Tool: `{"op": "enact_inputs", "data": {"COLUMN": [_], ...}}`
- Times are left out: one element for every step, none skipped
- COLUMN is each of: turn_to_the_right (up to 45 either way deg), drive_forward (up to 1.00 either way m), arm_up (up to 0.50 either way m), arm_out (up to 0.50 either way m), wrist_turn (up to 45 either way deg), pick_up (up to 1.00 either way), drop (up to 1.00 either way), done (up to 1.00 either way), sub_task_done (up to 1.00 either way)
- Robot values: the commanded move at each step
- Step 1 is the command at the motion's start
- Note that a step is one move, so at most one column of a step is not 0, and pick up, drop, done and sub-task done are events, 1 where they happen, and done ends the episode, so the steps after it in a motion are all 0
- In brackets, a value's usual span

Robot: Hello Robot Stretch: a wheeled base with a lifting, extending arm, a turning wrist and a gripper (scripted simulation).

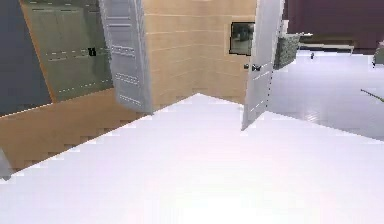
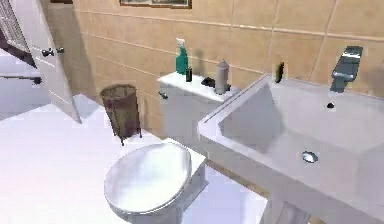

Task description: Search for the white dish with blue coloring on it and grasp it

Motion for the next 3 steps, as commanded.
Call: {"op": "enact_inputs", "data": {"turn_to_the_right": [0.0, -36.0, 0.0], "drive_forward": [0.5, 0.0, 1.0], "arm_up": [0.0, 0.0, 0.0], "arm_out": [0.0, 0.0, 0.0], "wrist_turn": [0.0, 0.0, 0.0], "pick_up": [0.0, 0.0, 0.0], "drop": [0.0, 0.0, 0.0], "done": [0.0, 0.0, 0.0], "sub_task_done": [0.0, 0.0, 0.0]}}
